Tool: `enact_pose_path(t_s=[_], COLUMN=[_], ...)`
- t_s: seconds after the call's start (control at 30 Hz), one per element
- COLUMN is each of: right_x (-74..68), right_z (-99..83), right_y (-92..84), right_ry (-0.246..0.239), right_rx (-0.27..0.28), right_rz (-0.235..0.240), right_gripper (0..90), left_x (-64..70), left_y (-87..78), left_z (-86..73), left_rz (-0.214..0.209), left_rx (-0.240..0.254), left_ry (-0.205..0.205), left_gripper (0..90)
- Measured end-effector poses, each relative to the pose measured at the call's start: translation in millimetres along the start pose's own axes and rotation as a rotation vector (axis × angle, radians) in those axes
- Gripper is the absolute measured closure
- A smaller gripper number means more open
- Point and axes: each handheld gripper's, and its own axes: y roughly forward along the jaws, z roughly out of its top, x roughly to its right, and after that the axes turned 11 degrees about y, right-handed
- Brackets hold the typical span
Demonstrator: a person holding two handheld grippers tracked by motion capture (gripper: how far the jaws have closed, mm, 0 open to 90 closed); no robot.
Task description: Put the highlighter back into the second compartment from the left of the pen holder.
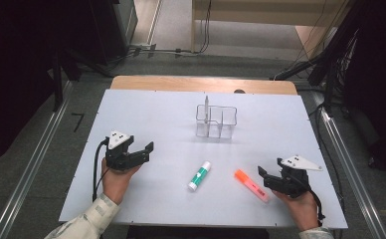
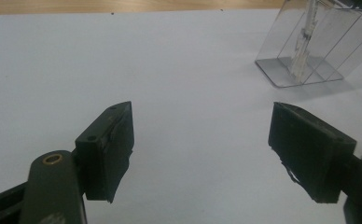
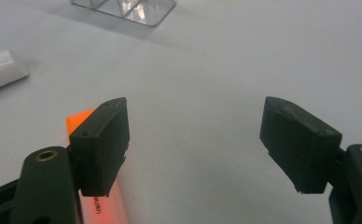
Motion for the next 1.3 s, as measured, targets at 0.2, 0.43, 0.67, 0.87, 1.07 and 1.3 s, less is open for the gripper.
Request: enact_pose_path(t_s=[0.2,0.43,0.67,0.87,1.07,1.3], right_x=[-6.0,-15.1,-23.3,-25.2,-26.6,-29.9], right_z=[-1.6,-5.4,-8.1,-10.2,-12.2,-15.0], right_y=[2.4,7.7,15.0,19.6,22.3,25.9], right_ry=[-0.004,-0.027,-0.055,-0.059,-0.070,-0.104], right_rx=[-0.012,-0.036,-0.073,-0.093,-0.089,-0.081], right_rz=[0.024,0.063,0.104,0.107,0.104,0.101], right_gripper=[22.5,22.6,22.7,24.4,29.3,33.0], left_x=[0.1,1.0,1.7,2.0,2.6,2.2], left_y=[1.5,2.5,3.7,3.8,4.4,4.7], left_z=[-0.7,-1.4,-1.8,-1.9,-2.2,-2.4], left_rz=[-0.004,-0.008,-0.017,-0.015,-0.017,-0.018], left_rx=[-0.005,-0.012,-0.017,-0.017,-0.020,-0.021], left_ry=[-0.002,-0.001,0.004,0.003,0.002,-0.001], left_gripper=[22.9,22.9,23.1,23.4,23.4,23.4])
